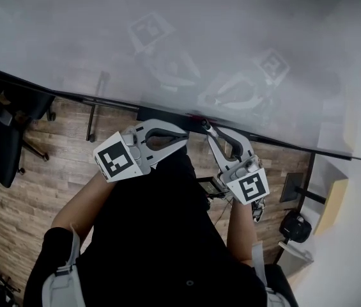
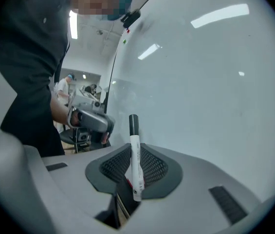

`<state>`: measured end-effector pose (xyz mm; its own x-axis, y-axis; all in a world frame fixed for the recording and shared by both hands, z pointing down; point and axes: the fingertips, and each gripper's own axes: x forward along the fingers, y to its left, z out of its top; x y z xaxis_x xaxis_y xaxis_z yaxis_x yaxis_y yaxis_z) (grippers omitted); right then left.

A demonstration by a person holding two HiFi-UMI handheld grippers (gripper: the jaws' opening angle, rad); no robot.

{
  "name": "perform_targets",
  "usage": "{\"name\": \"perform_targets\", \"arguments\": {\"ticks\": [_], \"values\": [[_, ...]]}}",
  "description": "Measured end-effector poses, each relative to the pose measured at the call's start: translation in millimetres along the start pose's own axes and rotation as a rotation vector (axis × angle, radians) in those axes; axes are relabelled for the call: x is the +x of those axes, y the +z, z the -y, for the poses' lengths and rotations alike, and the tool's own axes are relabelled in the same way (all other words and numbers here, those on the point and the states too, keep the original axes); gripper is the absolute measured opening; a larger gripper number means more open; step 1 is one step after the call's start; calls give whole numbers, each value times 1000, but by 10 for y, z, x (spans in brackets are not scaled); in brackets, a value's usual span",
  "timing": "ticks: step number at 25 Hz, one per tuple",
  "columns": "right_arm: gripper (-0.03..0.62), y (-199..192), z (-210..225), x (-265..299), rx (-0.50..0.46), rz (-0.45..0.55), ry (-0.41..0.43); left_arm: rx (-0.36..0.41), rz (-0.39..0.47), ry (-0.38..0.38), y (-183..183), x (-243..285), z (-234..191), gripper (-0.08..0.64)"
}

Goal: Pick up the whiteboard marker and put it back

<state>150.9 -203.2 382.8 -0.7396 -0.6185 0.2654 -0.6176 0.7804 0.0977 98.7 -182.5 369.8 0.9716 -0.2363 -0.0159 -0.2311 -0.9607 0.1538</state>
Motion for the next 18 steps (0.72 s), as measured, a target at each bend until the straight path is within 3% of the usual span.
{"name": "perform_targets", "arguments": {"ticks": [18], "values": [[67,556,3,-687,356,469,125,77,22,-94,214,1,67,6]]}}
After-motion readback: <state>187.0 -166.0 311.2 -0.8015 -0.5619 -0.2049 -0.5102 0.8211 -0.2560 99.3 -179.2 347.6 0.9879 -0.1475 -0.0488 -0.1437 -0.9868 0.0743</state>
